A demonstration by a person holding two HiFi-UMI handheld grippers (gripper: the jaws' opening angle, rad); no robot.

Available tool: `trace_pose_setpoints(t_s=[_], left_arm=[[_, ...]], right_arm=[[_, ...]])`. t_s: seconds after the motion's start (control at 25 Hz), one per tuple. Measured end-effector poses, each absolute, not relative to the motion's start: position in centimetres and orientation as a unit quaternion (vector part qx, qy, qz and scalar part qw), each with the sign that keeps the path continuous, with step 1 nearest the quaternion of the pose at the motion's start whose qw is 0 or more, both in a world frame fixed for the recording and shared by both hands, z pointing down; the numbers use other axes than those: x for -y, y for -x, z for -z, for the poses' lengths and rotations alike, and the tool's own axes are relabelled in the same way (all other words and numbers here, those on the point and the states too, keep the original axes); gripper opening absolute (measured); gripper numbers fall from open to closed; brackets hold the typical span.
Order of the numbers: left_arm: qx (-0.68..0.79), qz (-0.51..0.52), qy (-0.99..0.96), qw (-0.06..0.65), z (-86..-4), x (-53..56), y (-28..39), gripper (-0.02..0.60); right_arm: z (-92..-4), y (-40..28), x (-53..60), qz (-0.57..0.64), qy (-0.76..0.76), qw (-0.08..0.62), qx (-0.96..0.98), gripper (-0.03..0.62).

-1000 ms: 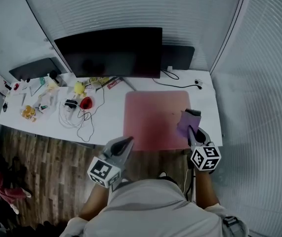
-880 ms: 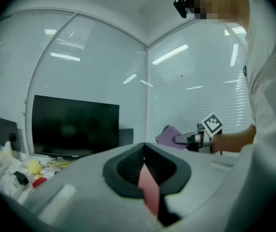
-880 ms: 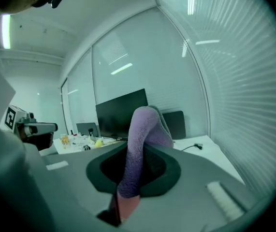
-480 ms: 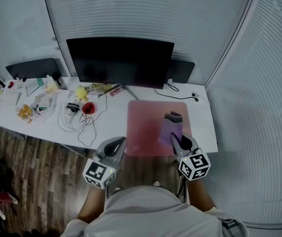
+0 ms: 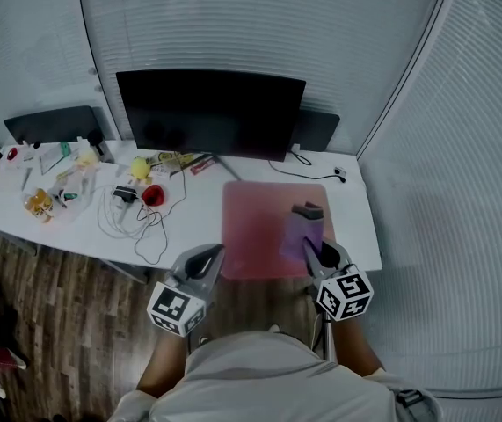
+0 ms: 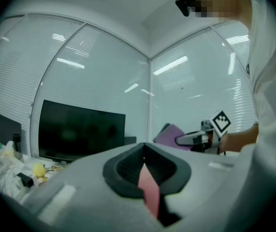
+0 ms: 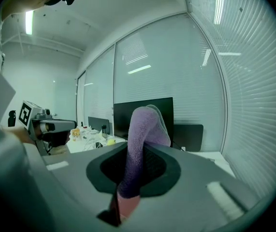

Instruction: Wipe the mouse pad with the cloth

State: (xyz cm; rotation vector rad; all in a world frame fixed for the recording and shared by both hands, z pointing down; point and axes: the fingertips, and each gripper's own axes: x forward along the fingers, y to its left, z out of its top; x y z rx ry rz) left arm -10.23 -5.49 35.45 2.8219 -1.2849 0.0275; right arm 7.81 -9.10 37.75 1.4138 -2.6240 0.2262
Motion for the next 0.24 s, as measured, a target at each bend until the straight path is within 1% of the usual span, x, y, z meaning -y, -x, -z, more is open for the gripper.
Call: trace_pose_setpoints(t_s=[0.24], left_arm=[[0.414,-0.009,-0.910,0.021,-35.71,5.71,9.57,0.002]], right_arm=[[-38.47,-8.67,9.42,-0.093,-0.477,0.065,0.872,0.046]])
